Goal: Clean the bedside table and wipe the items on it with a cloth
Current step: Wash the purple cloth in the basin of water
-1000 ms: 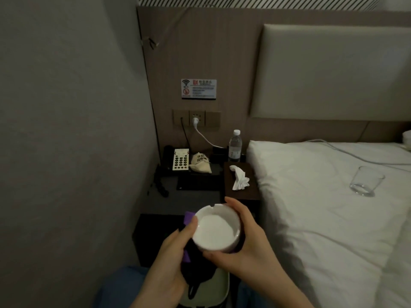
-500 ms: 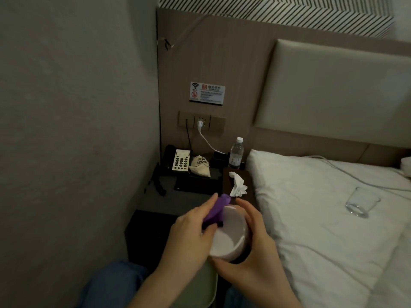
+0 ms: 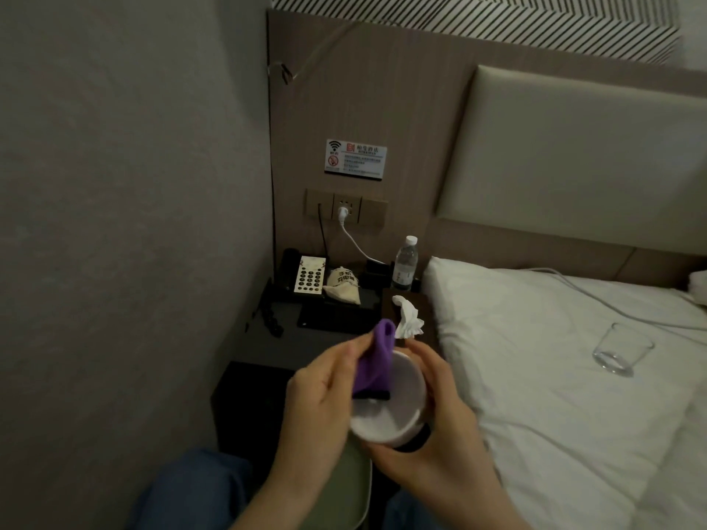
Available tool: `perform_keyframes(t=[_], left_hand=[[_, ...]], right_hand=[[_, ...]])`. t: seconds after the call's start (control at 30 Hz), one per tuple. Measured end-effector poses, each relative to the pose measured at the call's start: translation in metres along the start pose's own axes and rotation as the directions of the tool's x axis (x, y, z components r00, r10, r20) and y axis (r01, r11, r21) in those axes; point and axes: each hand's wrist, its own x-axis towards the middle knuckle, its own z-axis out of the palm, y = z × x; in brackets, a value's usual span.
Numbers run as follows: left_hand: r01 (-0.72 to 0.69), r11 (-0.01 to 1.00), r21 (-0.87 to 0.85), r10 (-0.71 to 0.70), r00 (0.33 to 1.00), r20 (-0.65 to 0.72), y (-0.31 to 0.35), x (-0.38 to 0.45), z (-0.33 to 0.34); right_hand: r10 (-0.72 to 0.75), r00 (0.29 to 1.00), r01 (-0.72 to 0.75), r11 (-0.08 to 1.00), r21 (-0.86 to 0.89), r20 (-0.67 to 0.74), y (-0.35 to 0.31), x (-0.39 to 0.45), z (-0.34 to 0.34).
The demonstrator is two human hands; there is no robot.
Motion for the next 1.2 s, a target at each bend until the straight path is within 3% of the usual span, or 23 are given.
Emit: perform_keyframes(t=[0.07, 0.13, 0.23, 0.3, 0.37, 0.5, 0.57, 0.67, 0.73, 0.83, 0.9, 0.93, 1.0, 1.07, 1.13, 1.2], left_hand=[[-0.182, 0.958, 0.223, 0.176, 0.983, 0.044, -0.004, -0.002, 0.003], [-0.164, 0.932, 0.322, 0.152, 0.986, 0.063, -0.009, 0.003, -0.001], [0.090, 0.965, 0.246, -0.131, 0.980, 0.153, -0.011, 0.022, -0.015], [0.218, 0.947, 0.235, -0.264, 0.946, 0.187, -0.014, 0.030, -0.018], [0.364, 0.925, 0.113, -0.379, 0.910, 0.171, -0.021, 0.026, -0.011], [0.696, 0.674, -0.247, -0.649, 0.718, 0.253, -0.029, 0.009, 0.010], [0.716, 0.625, -0.312, -0.665, 0.697, 0.268, -0.033, 0.009, 0.011], [0.654, 0.715, -0.246, -0.637, 0.755, 0.158, -0.036, 0.010, 0.012], [0.582, 0.784, -0.214, -0.576, 0.812, 0.097, -0.035, 0.011, 0.010], [0.320, 0.947, -0.005, -0.320, 0.946, -0.052, -0.033, 0.021, -0.005], [0.046, 0.961, 0.274, -0.035, 0.998, -0.042, -0.027, 0.028, -0.016], [-0.096, 0.900, 0.424, 0.100, 0.995, 0.014, -0.024, 0.030, -0.019], [-0.343, 0.688, 0.639, 0.299, 0.937, 0.181, -0.016, 0.033, -0.020], [-0.476, 0.521, 0.708, 0.368, 0.874, 0.318, -0.011, 0.035, -0.016], [-0.494, 0.510, 0.705, 0.352, 0.867, 0.353, -0.012, 0.036, -0.013], [-0.421, 0.602, 0.678, 0.311, 0.906, 0.287, -0.019, 0.035, -0.011]], right_hand=[[-0.019, 1.000, 0.021, 0.998, 0.054, -0.022, 0.004, -0.003, 0.003], [-0.052, 0.998, 0.054, 0.998, 0.046, -0.031, 0.006, -0.004, 0.003], [-0.078, 0.997, 0.079, 0.997, -0.026, 0.010, 0.006, -0.003, 0.000], [-0.138, 0.989, 0.145, 0.972, -0.186, 0.047, 0.009, 0.002, -0.002], [-0.210, 0.973, 0.229, 0.916, -0.330, 0.091, 0.013, 0.010, -0.006], [-0.250, 0.947, 0.320, 0.804, -0.502, 0.203, 0.013, 0.022, -0.010], [-0.272, 0.921, 0.383, 0.767, -0.514, 0.280, 0.011, 0.021, -0.005], [-0.273, 0.895, 0.431, 0.730, -0.530, 0.352, 0.012, 0.016, 0.001], [-0.238, 0.904, 0.379, 0.830, -0.410, 0.355, 0.012, 0.014, -0.002], [-0.056, 0.940, 0.069, 0.997, -0.027, 0.338, 0.011, 0.012, -0.010], [0.126, 0.950, -0.177, 0.971, 0.160, 0.285, 0.011, 0.014, -0.016], [0.241, 0.918, -0.318, 0.922, 0.221, 0.316, 0.011, 0.018, -0.017], [0.401, 0.832, -0.491, 0.854, 0.173, 0.382, 0.012, 0.026, -0.019], [0.402, 0.864, -0.420, 0.908, -0.009, 0.304, 0.014, 0.030, -0.019], [0.303, 0.928, -0.243, 0.934, -0.261, 0.219, 0.016, 0.029, -0.016], [0.291, 0.940, -0.208, 0.902, -0.378, 0.179, 0.017, 0.028, -0.010]])
